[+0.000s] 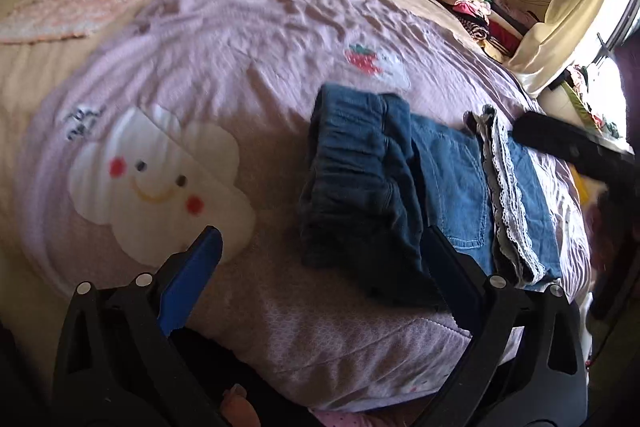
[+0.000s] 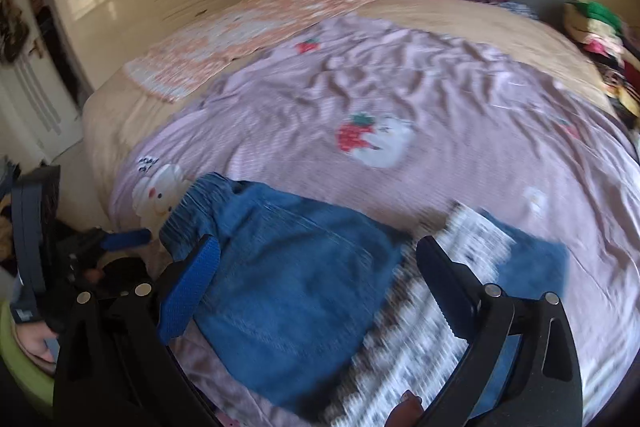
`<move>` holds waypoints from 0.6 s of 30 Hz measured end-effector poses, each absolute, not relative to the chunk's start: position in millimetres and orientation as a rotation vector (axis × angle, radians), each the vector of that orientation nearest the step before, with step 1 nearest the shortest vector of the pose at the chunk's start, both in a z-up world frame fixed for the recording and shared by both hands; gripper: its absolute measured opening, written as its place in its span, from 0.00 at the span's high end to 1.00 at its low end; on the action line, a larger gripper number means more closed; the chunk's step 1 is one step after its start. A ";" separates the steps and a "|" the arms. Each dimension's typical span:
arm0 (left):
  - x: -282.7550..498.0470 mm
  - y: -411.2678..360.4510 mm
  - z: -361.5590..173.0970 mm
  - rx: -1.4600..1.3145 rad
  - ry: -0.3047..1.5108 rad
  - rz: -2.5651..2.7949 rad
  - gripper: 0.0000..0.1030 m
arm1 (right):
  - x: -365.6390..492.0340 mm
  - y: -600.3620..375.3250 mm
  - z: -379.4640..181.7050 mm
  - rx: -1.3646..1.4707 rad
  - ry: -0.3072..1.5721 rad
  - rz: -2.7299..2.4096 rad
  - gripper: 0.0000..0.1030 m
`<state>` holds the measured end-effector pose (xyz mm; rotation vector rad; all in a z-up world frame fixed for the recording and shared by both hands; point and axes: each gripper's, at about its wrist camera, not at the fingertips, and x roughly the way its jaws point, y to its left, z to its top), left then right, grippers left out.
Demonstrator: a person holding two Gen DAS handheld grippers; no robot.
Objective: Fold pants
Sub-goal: 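Grasp the elastic waistband with the left gripper while the right gripper grasps it too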
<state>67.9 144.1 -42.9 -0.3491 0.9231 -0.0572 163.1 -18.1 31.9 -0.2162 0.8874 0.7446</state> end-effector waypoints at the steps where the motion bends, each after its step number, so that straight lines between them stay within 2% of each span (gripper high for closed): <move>1: 69.6 143.2 -46.3 -0.356 0.929 -0.065 0.10 | 166.7 -11.4 31.4 -0.228 0.890 0.757 0.05; 11: 78.7 145.9 -67.6 -0.442 0.934 -0.097 0.10 | 205.9 57.4 -7.2 -0.363 1.014 1.022 0.05; 15: 79.4 142.2 -70.0 -0.424 0.927 -0.094 0.14 | 215.1 72.0 -25.6 -0.347 1.062 1.085 0.07; 16: 79.5 141.8 -70.4 -0.422 0.924 -0.093 0.16 | 216.5 75.8 -30.0 -0.341 1.080 1.100 0.13; 17: 79.6 141.5 -70.9 -0.420 0.918 -0.091 0.19 | 215.6 80.6 -34.6 -0.340 1.104 1.130 0.32; 18: 80.0 142.1 -71.2 -0.422 0.912 -0.091 0.23 | 214.3 84.6 -38.0 -0.346 1.117 1.152 0.38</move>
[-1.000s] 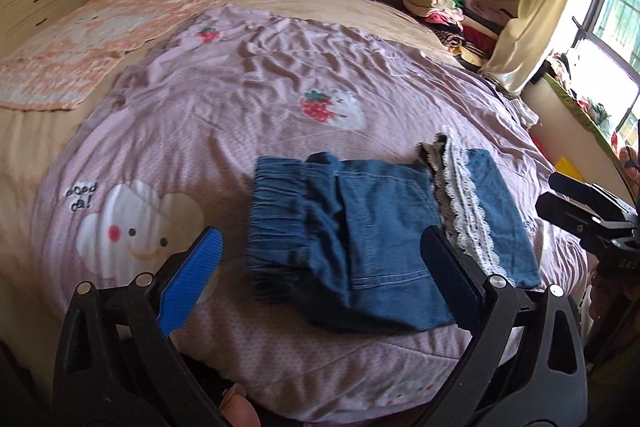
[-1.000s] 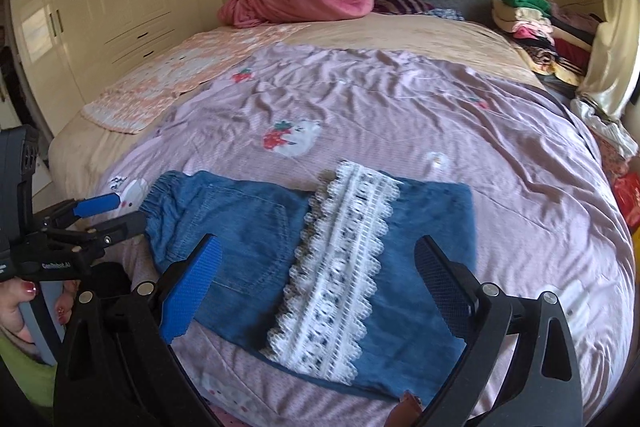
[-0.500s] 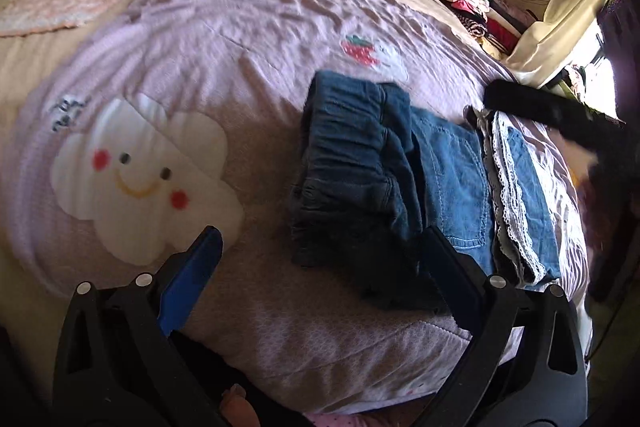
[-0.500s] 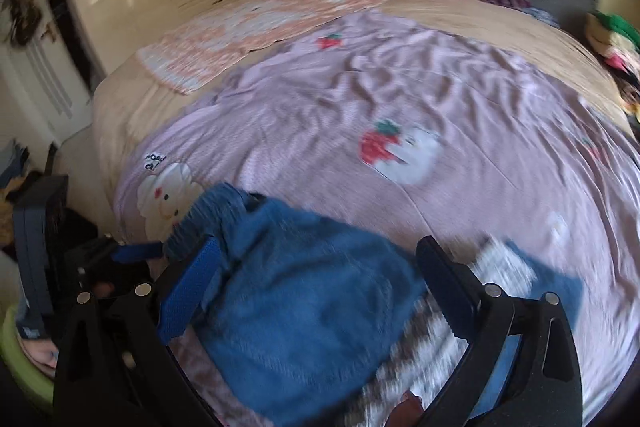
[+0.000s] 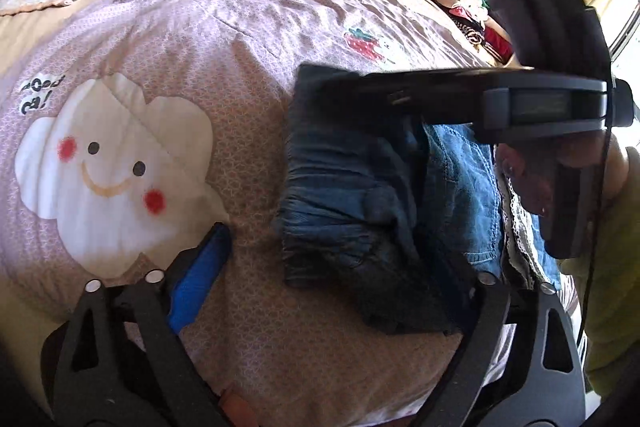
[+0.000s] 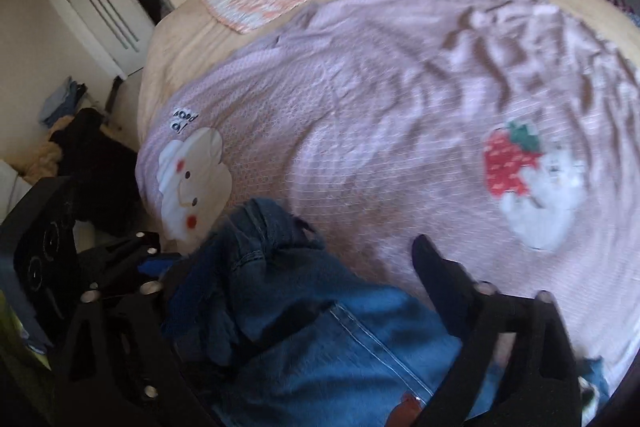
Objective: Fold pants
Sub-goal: 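Grasp the elastic waistband with the left gripper while the right gripper grasps it too, then fold the waistband over onto the lace hems with both grippers and release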
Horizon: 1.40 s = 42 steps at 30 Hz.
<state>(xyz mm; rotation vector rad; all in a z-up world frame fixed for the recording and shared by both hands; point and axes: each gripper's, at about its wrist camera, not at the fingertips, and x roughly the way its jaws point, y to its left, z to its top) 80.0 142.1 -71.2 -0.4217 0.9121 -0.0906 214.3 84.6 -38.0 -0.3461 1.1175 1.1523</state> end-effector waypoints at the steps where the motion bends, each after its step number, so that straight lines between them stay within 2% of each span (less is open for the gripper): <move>1: 80.6 142.6 -71.3 -0.425 0.908 -0.090 0.26 | 210.6 88.5 -41.4 -0.359 1.126 1.174 0.54; 2: 81.6 143.6 -70.9 -0.429 0.906 -0.088 0.34 | 205.1 93.4 -44.6 -0.371 1.126 1.200 0.62; 3: 82.0 144.1 -69.9 -0.435 0.902 -0.091 0.45 | 202.2 95.9 -44.7 -0.384 1.115 1.198 0.63; 5: 82.5 143.4 -66.7 -0.456 0.900 -0.120 0.57 | 200.7 96.6 -41.2 -0.380 1.106 1.195 0.69; 9: 79.7 138.1 -55.5 -0.452 0.879 -0.128 0.61 | 198.9 75.4 -19.3 -0.311 1.062 1.208 0.72; 23: 96.8 47.3 19.5 -0.330 0.794 -0.289 0.61 | 198.4 -58.0 49.7 -0.118 0.871 1.108 0.73; 34: 117.8 -32.7 12.9 -0.257 0.822 -0.380 0.61 | 194.1 -153.5 41.3 -0.035 0.851 0.987 0.72; 40: 124.6 -55.3 1.3 -0.257 0.840 -0.397 0.60 | 197.7 -191.7 24.2 0.073 0.860 0.922 0.64; 41: 124.8 -56.6 0.2 -0.261 0.840 -0.404 0.56 | 198.2 -196.8 22.6 0.087 0.859 0.906 0.59; 42: 125.2 -58.5 -1.2 -0.268 0.841 -0.416 0.55 | 197.8 -205.4 20.1 0.106 0.862 0.885 0.59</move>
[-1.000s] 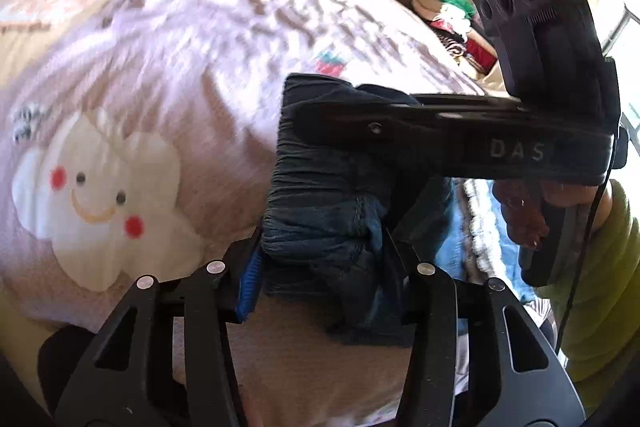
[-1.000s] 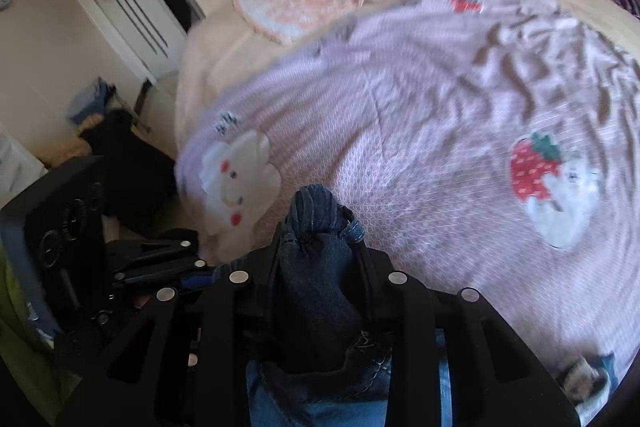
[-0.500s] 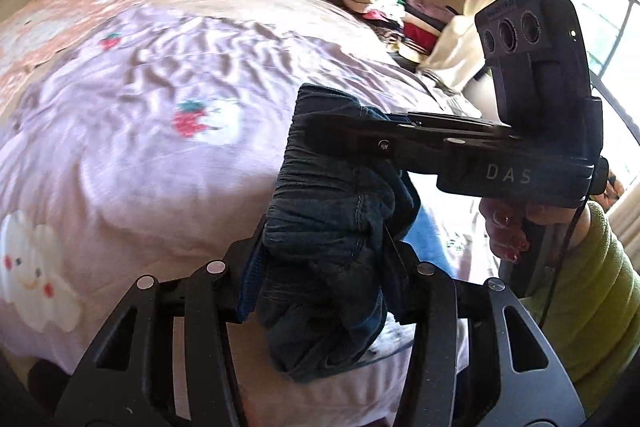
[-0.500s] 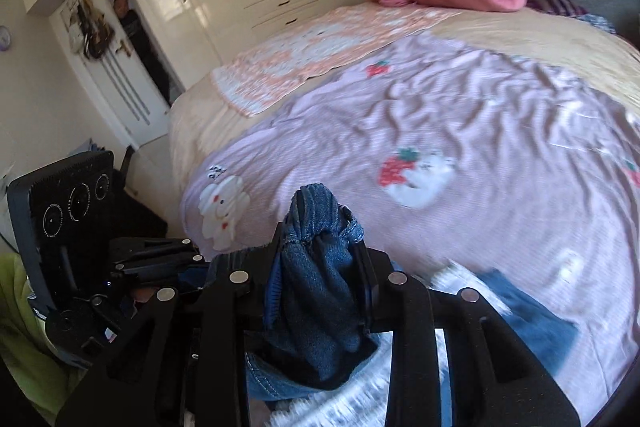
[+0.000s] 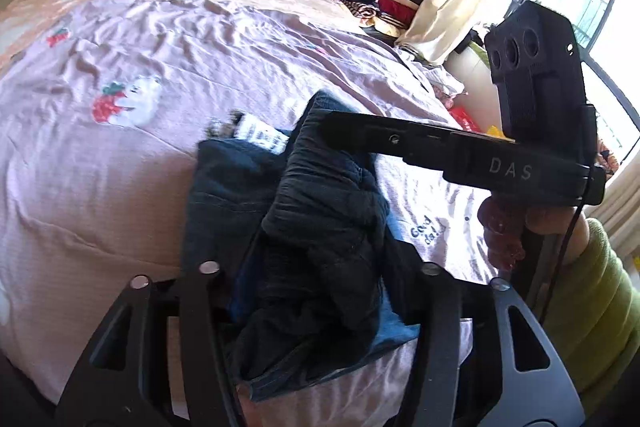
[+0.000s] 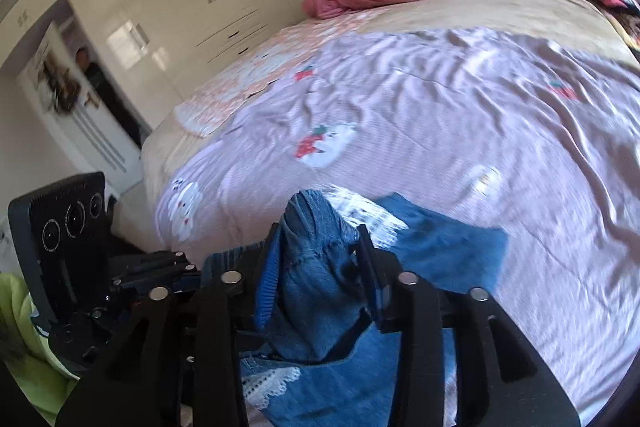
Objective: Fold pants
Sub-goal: 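Fold the waistband over onto the lace hems with both grippers and release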
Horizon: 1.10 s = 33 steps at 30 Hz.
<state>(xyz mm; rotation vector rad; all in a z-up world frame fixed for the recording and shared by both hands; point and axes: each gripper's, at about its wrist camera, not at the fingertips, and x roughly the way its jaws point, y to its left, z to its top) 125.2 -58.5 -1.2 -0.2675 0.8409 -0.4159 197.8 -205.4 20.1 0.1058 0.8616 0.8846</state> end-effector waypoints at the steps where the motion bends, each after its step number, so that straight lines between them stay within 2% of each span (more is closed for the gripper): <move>1: 125.0 -60.5 -2.6 -0.275 0.844 -0.439 0.55 | 197.6 -212.2 19.4 0.124 0.863 0.877 0.59; 3: 123.0 -67.1 -6.4 -0.302 0.869 -0.521 0.51 | 196.0 -230.0 17.6 0.184 0.865 0.846 0.48; 5: 118.2 -69.9 -6.5 -0.307 0.868 -0.557 0.49 | 193.3 -244.2 16.2 0.223 0.869 0.813 0.31; 8: 106.8 -62.8 1.1 -0.318 0.835 -0.573 0.49 | 183.3 -260.3 13.7 0.261 0.887 0.777 0.25; 11: 96.2 -44.9 9.1 -0.283 0.792 -0.513 0.44 | 171.5 -262.3 12.7 0.260 0.900 0.765 0.18; 16: 101.4 -25.5 -0.4 -0.221 0.827 -0.376 0.44 | 171.3 -244.7 9.9 0.242 0.954 0.720 0.10; 22: 101.4 -49.3 -13.6 -0.165 0.871 -0.400 0.50 | 190.7 -222.3 -10.0 0.210 1.092 0.619 0.09; 23: 98.6 -55.1 -17.3 -0.153 0.882 -0.412 0.52 | 191.2 -218.8 -13.7 0.196 1.107 0.615 0.15; 24: 95.9 -59.5 -20.6 -0.142 0.889 -0.422 0.52 | 191.1 -213.1 -18.6 0.171 1.125 0.608 0.28; 25: 93.4 -63.5 -23.7 -0.133 0.894 -0.427 0.52 | 191.5 -209.5 -22.5 0.157 1.139 0.598 0.52; 26: 91.4 -68.3 -26.6 -0.128 0.900 -0.435 0.52 | 191.3 -207.5 -25.3 0.151 1.144 0.595 0.57; 29: 88.2 -74.3 -27.4 -0.118 0.890 -0.444 0.52 | 184.9 -204.1 -13.5 0.212 1.067 0.695 0.64; 33: 87.6 -72.9 -23.2 -0.112 0.869 -0.420 0.52 | 188.8 -214.8 9.1 0.309 0.936 0.794 0.64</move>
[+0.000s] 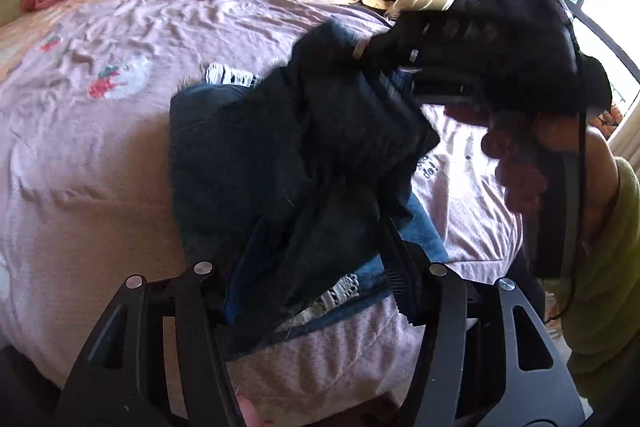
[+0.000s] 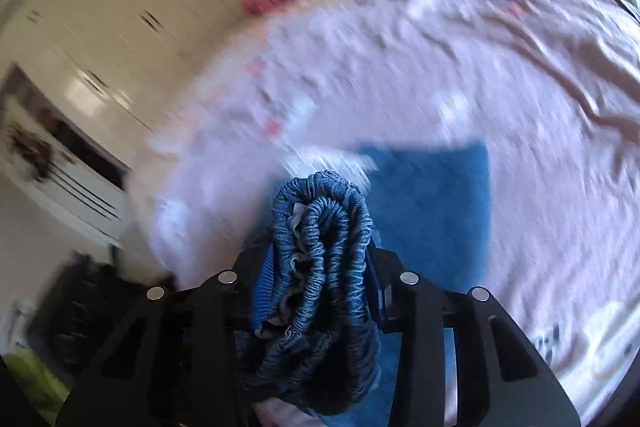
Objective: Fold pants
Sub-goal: 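Fold the waistband over onto the lace hems with both grippers and release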
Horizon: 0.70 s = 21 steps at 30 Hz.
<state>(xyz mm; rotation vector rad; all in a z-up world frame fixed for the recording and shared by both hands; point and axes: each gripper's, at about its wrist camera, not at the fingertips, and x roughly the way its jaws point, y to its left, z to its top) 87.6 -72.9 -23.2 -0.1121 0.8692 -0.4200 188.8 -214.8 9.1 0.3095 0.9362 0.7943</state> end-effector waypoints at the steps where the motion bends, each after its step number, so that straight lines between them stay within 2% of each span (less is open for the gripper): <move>1: 88.6 -73.8 -23.8 -0.103 0.875 -0.415 0.52 | 192.7 -217.9 6.7 0.312 0.933 0.785 0.64; 4: 94.3 -71.5 -32.4 -0.115 0.917 -0.409 0.52 | 208.0 -224.6 -17.0 0.293 1.012 0.695 0.63; 8: 94.5 -75.9 -40.6 -0.094 0.929 -0.408 0.52 | 207.4 -231.7 -31.0 0.270 1.041 0.639 0.53; 13: 91.8 -80.1 -38.7 -0.074 0.922 -0.416 0.52 | 194.7 -247.8 -12.7 0.269 0.999 0.593 0.44; 21: 75.8 -78.6 -15.8 -0.098 0.878 -0.464 0.49 | 161.2 -253.3 32.4 0.238 0.874 0.693 0.43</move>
